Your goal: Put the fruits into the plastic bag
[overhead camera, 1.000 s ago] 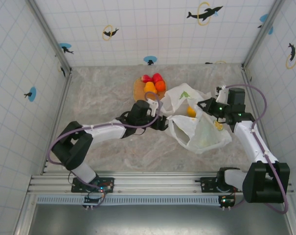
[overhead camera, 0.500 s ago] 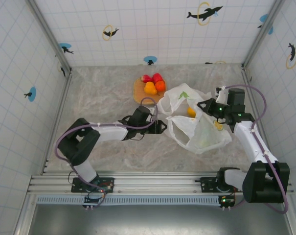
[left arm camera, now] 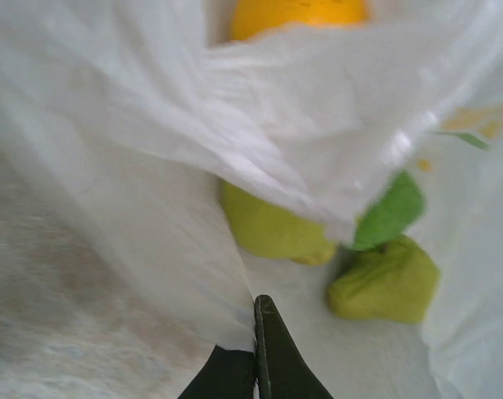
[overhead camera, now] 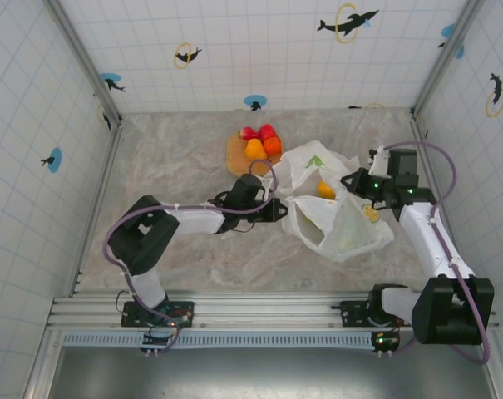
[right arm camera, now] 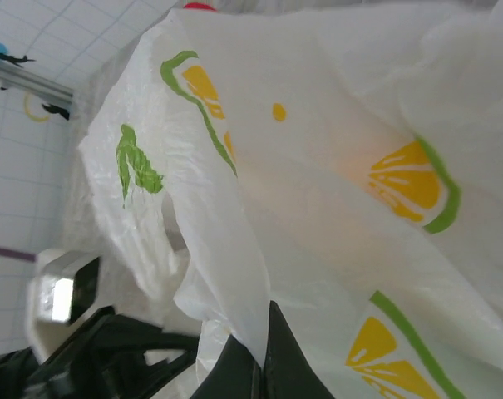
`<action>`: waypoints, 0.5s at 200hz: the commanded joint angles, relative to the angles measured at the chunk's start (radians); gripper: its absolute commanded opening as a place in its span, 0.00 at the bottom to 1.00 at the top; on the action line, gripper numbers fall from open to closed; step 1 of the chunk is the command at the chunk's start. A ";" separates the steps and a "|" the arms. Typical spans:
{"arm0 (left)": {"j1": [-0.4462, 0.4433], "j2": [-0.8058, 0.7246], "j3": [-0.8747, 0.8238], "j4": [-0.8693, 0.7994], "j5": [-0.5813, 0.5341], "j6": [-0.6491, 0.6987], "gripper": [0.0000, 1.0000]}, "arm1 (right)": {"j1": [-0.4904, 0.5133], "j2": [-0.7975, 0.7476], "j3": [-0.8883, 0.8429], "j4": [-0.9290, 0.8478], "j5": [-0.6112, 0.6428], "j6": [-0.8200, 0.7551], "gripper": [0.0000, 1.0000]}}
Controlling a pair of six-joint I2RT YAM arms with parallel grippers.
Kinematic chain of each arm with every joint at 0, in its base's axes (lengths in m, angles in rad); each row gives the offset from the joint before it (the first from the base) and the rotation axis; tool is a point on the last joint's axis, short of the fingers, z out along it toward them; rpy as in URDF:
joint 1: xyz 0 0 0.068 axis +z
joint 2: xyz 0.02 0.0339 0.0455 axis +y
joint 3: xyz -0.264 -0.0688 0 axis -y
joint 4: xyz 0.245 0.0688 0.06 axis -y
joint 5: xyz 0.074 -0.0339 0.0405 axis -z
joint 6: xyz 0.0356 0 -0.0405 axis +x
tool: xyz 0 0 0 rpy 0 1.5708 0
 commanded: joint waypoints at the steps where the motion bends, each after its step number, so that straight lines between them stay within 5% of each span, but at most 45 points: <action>1: -0.026 -0.138 0.014 0.000 0.086 0.076 0.00 | -0.003 -0.033 0.119 -0.139 0.115 -0.113 0.00; 41: -0.030 -0.208 0.038 -0.017 0.162 0.065 0.00 | -0.002 -0.043 0.254 -0.250 0.251 -0.165 0.00; 100: -0.023 -0.228 0.011 -0.066 0.149 0.072 0.00 | 0.017 -0.030 0.242 -0.224 0.258 -0.164 0.00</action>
